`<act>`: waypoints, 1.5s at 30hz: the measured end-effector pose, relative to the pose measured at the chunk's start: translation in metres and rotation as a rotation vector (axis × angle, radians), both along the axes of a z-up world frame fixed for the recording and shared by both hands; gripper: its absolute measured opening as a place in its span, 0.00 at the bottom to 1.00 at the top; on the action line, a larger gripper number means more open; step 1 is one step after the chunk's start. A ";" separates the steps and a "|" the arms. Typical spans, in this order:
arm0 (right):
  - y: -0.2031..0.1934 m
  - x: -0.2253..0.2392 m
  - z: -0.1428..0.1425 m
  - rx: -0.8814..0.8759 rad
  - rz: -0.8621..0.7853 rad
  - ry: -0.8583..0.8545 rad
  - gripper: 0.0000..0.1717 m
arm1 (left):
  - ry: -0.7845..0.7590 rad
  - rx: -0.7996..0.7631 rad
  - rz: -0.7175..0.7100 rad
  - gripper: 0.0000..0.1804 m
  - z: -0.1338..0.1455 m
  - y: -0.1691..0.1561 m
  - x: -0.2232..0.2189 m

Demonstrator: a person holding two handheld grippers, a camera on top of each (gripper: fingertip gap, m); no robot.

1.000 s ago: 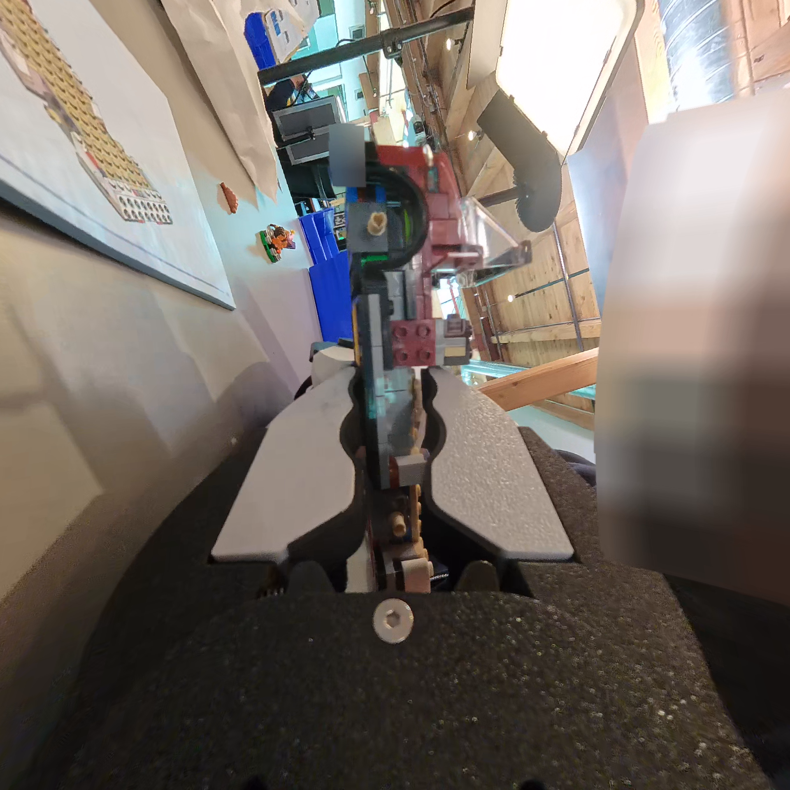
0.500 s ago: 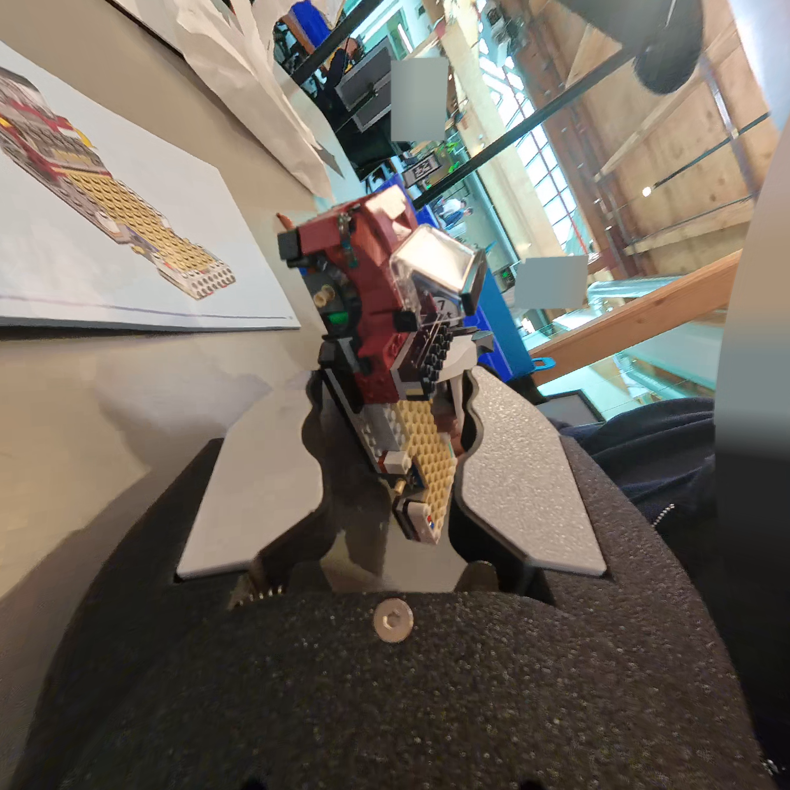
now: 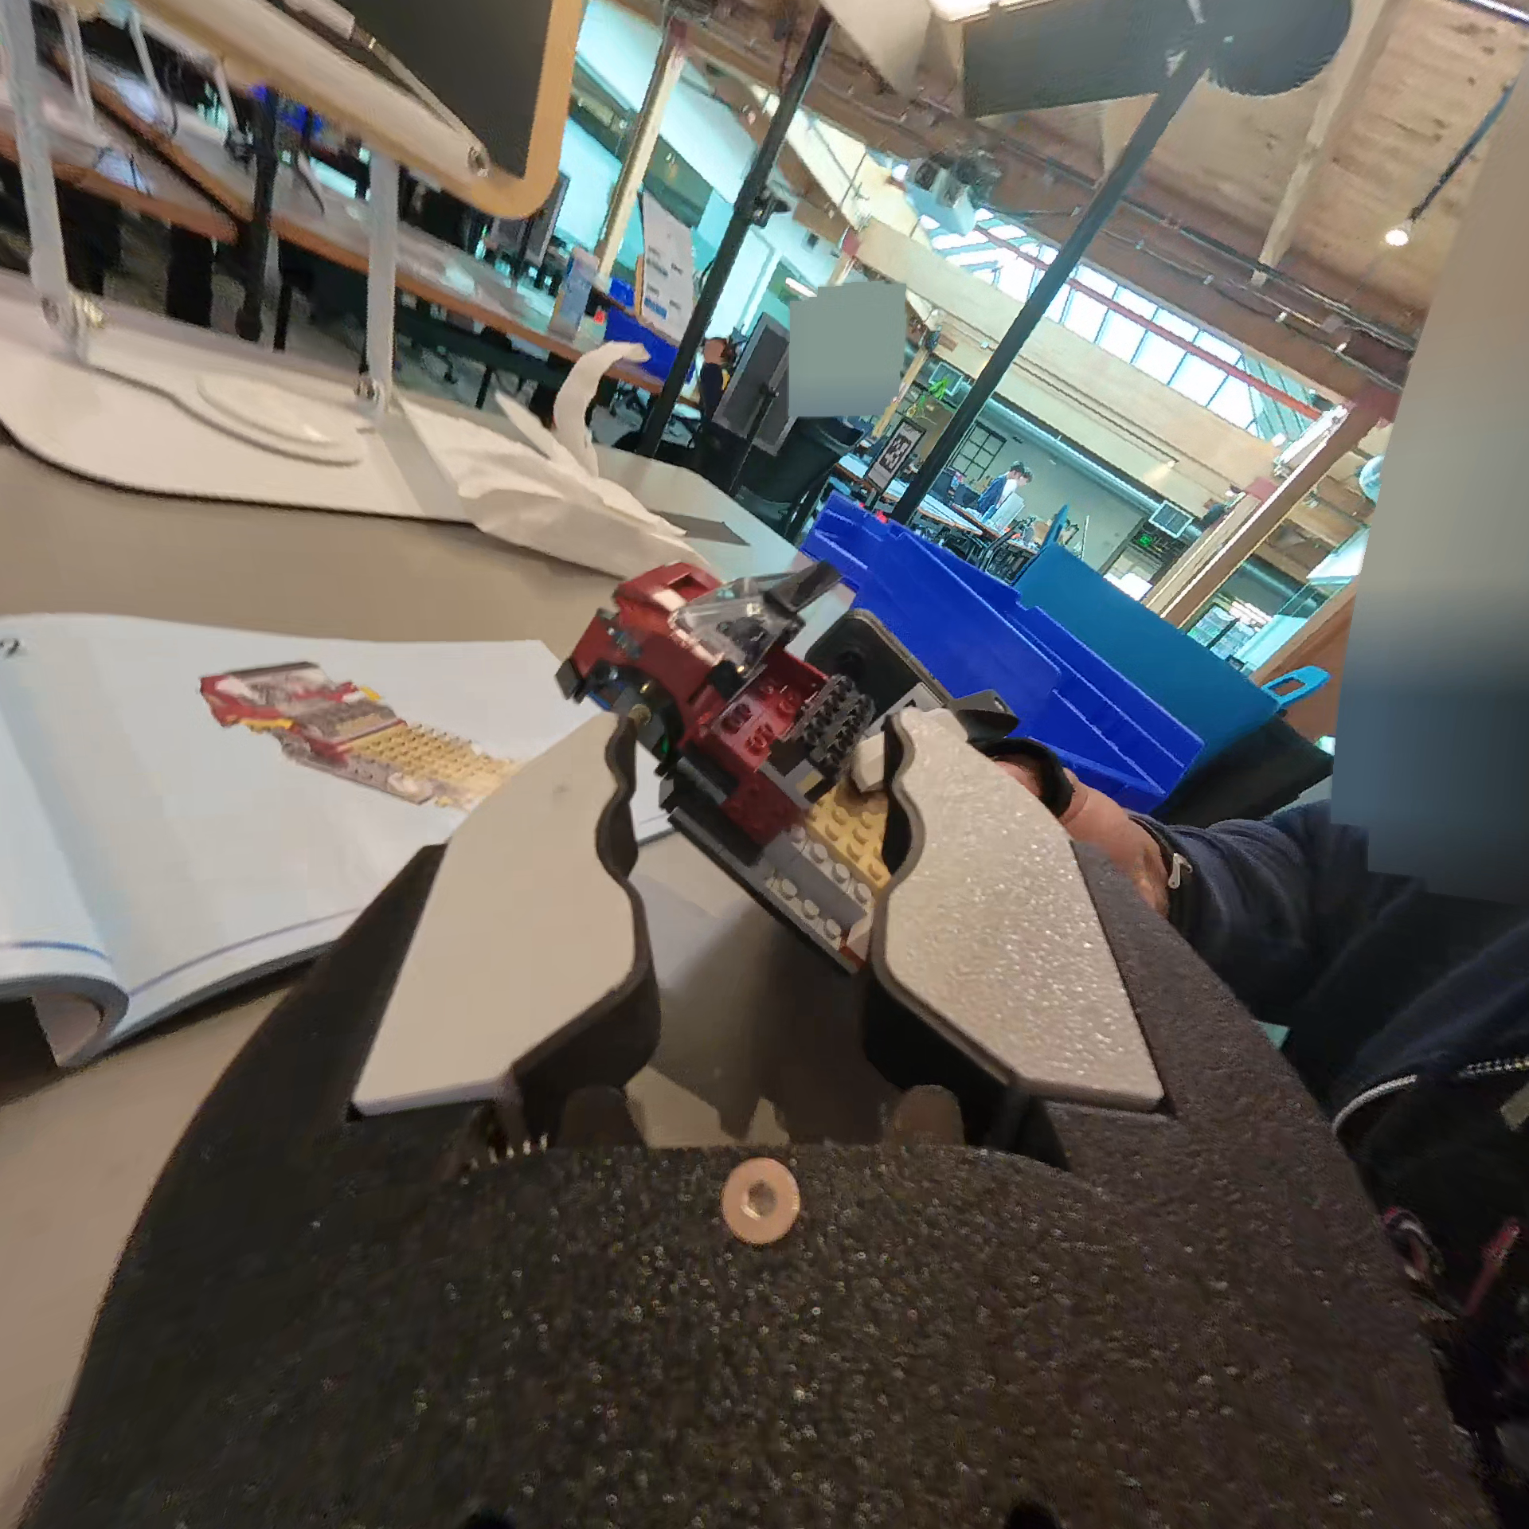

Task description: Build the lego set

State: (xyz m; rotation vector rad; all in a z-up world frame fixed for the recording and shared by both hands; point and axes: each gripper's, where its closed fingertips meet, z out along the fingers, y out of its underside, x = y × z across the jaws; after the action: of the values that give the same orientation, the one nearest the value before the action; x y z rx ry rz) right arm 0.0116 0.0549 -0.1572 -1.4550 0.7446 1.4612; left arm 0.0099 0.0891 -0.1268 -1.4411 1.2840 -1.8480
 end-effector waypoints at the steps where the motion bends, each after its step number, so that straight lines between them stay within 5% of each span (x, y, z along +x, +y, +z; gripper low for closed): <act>1: 0.000 -0.001 0.000 0.000 -0.003 0.006 0.14 | -0.019 0.024 0.006 0.30 0.002 -0.001 0.000; 12: 0.000 0.001 0.000 0.000 -0.029 0.047 0.14 | 0.033 0.307 0.108 0.27 -0.006 -0.009 0.004; 45: 0.003 -0.003 -0.001 -0.007 -0.034 0.025 0.14 | 0.025 0.542 0.173 0.15 -0.011 -0.014 0.006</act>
State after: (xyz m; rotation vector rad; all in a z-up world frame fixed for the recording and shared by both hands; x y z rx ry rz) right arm 0.0086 0.0576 -0.1578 -1.4248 0.7870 1.4548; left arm 0.0155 0.0755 -0.1377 -1.2297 1.4736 -1.2418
